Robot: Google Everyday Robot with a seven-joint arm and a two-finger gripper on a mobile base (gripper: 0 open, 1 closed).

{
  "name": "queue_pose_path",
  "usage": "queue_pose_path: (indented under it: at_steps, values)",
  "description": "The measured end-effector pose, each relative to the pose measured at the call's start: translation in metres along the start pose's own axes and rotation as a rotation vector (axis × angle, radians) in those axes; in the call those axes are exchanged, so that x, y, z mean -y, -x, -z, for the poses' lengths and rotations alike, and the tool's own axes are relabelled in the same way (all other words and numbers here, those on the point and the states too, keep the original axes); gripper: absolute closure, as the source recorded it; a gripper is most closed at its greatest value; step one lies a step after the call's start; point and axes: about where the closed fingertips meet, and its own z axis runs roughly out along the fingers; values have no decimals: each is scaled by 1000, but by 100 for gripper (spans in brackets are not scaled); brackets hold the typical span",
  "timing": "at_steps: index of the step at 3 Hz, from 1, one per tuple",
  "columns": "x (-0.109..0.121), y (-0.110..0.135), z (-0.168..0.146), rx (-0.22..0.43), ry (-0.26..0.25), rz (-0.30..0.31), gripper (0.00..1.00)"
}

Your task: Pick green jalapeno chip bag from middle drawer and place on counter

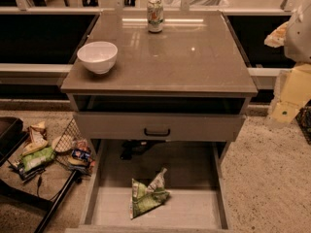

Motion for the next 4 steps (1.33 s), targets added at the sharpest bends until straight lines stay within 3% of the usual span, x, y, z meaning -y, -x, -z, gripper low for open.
queue_pose_path:
  at_steps: [1, 2, 3, 4]
  values:
    - [0, 0, 0, 0, 0, 0, 0]
    - [-8, 9, -26, 43, 14, 8, 0]
    - [-32, 31, -83, 115, 54, 3, 0]
    - [-69, 49, -164, 164, 114, 11, 0]
